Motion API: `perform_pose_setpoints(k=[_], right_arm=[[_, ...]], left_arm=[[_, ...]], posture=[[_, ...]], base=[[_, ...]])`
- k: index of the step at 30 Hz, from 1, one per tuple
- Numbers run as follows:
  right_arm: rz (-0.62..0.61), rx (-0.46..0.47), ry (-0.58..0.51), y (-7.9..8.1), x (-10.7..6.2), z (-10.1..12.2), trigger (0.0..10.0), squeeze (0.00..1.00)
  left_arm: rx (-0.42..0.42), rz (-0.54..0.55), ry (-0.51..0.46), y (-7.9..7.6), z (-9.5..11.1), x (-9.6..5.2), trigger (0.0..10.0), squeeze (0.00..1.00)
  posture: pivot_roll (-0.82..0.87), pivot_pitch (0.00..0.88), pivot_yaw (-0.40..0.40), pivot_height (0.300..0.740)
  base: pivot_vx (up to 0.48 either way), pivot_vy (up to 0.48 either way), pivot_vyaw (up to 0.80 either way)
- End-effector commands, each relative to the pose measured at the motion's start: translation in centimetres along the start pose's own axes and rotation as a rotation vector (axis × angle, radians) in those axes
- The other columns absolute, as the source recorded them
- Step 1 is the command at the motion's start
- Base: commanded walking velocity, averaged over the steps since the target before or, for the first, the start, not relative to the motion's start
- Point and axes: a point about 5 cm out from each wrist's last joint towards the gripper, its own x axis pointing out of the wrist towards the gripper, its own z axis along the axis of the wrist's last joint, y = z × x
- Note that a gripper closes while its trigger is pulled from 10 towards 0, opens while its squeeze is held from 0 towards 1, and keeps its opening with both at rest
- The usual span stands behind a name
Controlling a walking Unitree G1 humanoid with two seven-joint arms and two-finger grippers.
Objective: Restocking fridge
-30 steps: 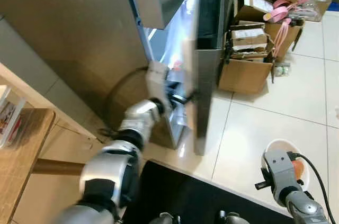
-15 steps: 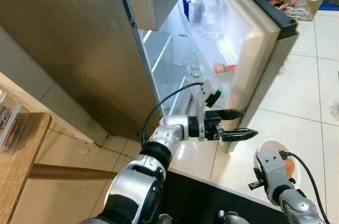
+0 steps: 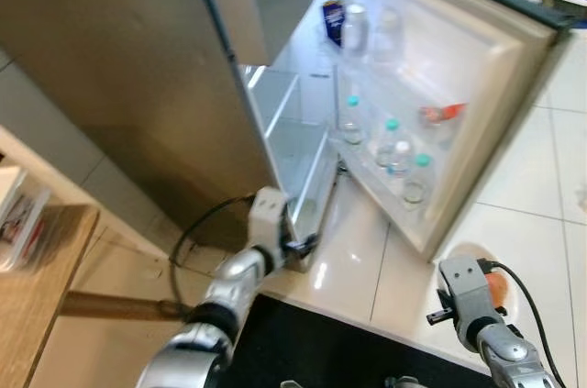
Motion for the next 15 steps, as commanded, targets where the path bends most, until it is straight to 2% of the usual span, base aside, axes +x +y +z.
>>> perform_pose_setpoints(k=[1, 2, 4, 6, 8, 15], right_arm=[[0.032, -0.050, 0.016, 1.1, 0.1, -0.6, 10.0, 0.00], [0.051, -0.085, 0.018, 1.5, 0.3, -0.6, 10.0, 0.00], [0.064, -0.105, 0.018, 1.7, 0.3, -0.7, 10.0, 0.00], [0.069, -0.120, 0.019, 1.9, 0.5, -0.6, 10.0, 0.00], [0.067, -0.121, 0.019, 2.1, 0.6, -0.6, 10.0, 0.00], [0.079, -0.144, 0.043, 2.5, 0.5, -1.6, 10.0, 0.00]], left_arm=[[0.000, 0.055, 0.048, 0.6, -1.7, -0.8, 10.0, 0.00], [-0.001, 0.091, 0.075, 0.9, -2.8, -1.2, 10.0, 0.00], [-0.002, 0.114, 0.094, 1.1, -3.4, -1.5, 10.0, 0.00], [-0.080, 0.179, 0.101, 1.6, -4.5, -2.0, 10.0, 0.00], [-0.108, 0.214, 0.087, 1.7, -5.1, -2.3, 10.0, 0.00], [-0.061, 0.247, 0.114, 1.4, -5.9, -2.6, 10.0, 0.00]], posture=[[-0.07, 0.123, 0.082, 0.740], [-0.07, 0.114, 0.080, 0.740], [-0.07, 0.114, 0.080, 0.740], [-0.08, 0.106, 0.080, 0.740], [-0.08, 0.098, 0.078, 0.740], [-0.08, 0.087, 0.065, 0.740]], base=[[0.000, 0.000, 0.00], [0.000, 0.000, 0.00], [0.000, 0.000, 0.00], [0.000, 0.000, 0.00], [0.000, 0.000, 0.00], [0.000, 0.000, 0.00]])
